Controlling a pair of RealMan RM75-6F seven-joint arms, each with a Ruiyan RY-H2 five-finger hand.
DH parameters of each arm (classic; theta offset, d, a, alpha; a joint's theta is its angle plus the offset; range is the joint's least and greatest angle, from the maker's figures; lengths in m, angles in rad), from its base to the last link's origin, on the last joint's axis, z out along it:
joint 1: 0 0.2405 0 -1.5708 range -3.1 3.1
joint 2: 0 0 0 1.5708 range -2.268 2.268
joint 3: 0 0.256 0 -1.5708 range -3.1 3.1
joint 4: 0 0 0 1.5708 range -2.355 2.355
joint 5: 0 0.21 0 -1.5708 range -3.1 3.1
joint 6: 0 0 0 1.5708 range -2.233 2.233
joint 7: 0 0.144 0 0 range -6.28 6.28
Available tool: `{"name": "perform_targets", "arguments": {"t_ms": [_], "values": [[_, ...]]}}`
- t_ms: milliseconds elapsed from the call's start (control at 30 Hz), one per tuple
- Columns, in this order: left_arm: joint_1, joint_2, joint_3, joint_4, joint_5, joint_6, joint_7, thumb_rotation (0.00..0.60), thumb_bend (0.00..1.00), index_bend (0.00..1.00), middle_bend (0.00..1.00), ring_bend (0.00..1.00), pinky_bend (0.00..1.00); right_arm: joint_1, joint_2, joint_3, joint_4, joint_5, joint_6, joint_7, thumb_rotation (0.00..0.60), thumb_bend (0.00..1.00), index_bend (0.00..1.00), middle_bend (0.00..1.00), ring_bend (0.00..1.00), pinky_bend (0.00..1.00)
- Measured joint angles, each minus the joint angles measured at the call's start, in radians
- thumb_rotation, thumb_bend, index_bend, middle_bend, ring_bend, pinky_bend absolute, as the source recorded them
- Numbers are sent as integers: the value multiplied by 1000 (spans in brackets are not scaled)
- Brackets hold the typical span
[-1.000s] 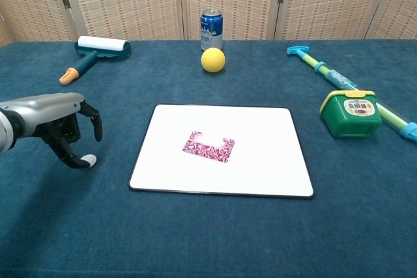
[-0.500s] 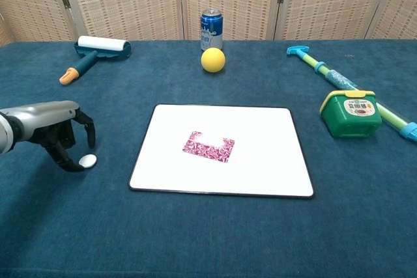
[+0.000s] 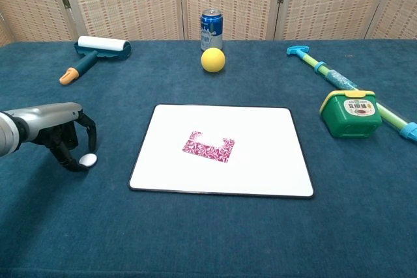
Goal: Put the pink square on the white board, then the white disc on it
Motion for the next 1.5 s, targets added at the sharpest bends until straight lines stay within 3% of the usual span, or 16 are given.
{"name": "perform_targets", "arguments": {"t_ms": [500,867,1267,1500], "values": [[-3,1,-5,27,-11,-40,-5,600,294,515,1000,1000,1000,4,-1,3,-10,8,-12,-18,600,200,0,0,0,0],[-4,-2,-10,29,-9,-40,-7,600,294,581,1000,1000,1000,3,-1,5,-9,10,-10,-15,600,200,0,0,0,0],[-11,5,-22,-36,5,-1,12,600,295,591,1000,1000,1000,-4,-2,4,0,-2,13,1,600,200,0,0,0,0],[-63,-9,-55,-105,-16,35,90,600,295,588,1000,1000,1000,-3,5,4,10,0,15,40,600,200,0,0,0,0]]}}
